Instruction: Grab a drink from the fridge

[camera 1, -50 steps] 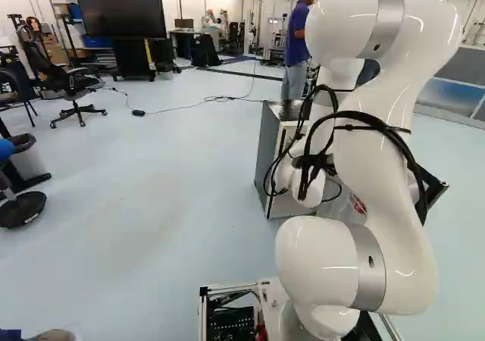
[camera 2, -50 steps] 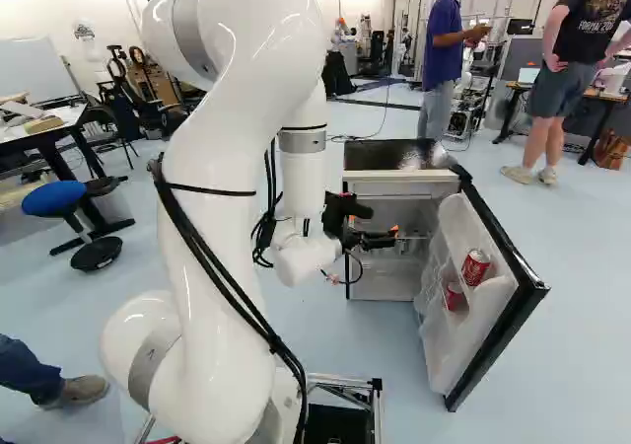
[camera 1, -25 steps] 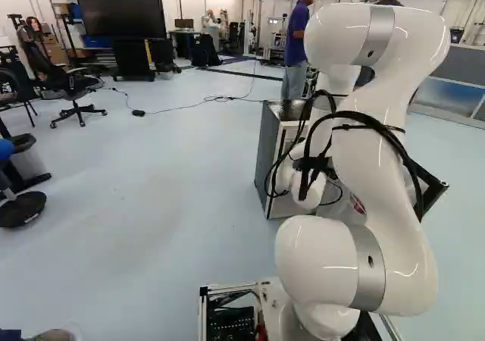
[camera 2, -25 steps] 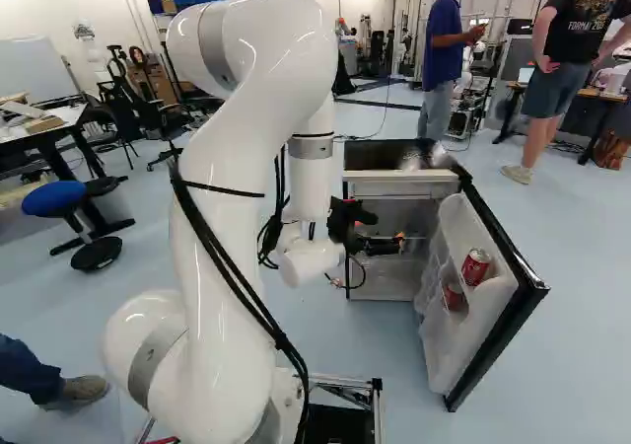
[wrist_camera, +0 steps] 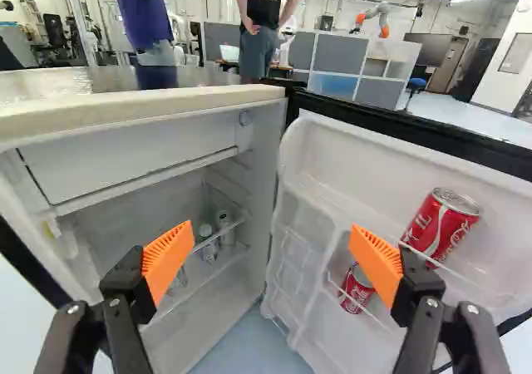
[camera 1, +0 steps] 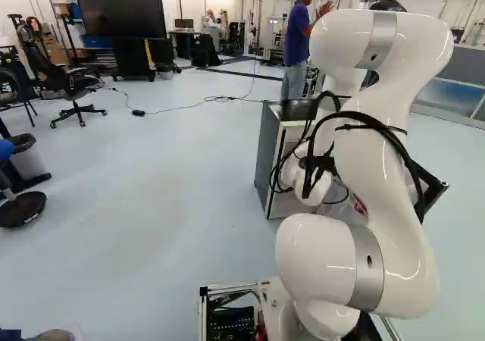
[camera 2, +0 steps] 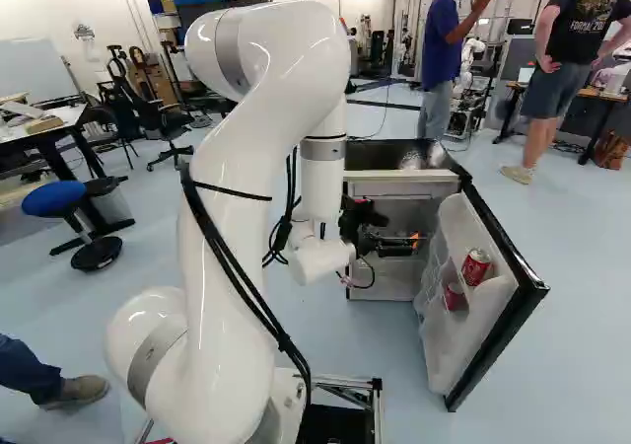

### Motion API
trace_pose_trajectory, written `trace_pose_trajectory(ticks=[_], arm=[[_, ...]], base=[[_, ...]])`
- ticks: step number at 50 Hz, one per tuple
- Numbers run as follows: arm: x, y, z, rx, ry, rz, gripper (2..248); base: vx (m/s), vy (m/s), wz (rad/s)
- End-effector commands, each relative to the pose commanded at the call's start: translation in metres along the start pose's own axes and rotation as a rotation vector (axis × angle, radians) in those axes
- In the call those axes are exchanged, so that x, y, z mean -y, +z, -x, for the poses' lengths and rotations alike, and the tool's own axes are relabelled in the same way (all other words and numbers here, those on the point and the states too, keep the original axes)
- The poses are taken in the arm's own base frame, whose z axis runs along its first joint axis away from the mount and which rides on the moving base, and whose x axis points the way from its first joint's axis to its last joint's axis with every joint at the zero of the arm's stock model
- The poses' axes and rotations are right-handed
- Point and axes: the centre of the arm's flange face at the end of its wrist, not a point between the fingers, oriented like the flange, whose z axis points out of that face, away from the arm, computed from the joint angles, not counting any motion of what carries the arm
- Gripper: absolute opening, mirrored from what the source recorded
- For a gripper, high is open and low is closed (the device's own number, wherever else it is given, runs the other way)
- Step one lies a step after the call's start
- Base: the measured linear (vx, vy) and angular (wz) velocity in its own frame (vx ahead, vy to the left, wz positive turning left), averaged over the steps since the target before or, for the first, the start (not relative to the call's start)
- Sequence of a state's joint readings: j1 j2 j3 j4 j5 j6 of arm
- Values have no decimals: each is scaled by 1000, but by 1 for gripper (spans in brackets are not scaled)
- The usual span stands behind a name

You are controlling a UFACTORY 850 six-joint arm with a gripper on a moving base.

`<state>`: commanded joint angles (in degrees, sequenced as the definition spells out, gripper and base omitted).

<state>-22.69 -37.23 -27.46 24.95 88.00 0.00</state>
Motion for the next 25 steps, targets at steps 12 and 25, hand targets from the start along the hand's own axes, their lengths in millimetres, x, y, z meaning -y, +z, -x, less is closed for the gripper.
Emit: trace_pose_trajectory(ticks=[12,25], arm=[[-8,15,0,-11,12,53,247],[-17,30,0,-22,24,110,247]], base=[[0,0,0],[0,0,0]])
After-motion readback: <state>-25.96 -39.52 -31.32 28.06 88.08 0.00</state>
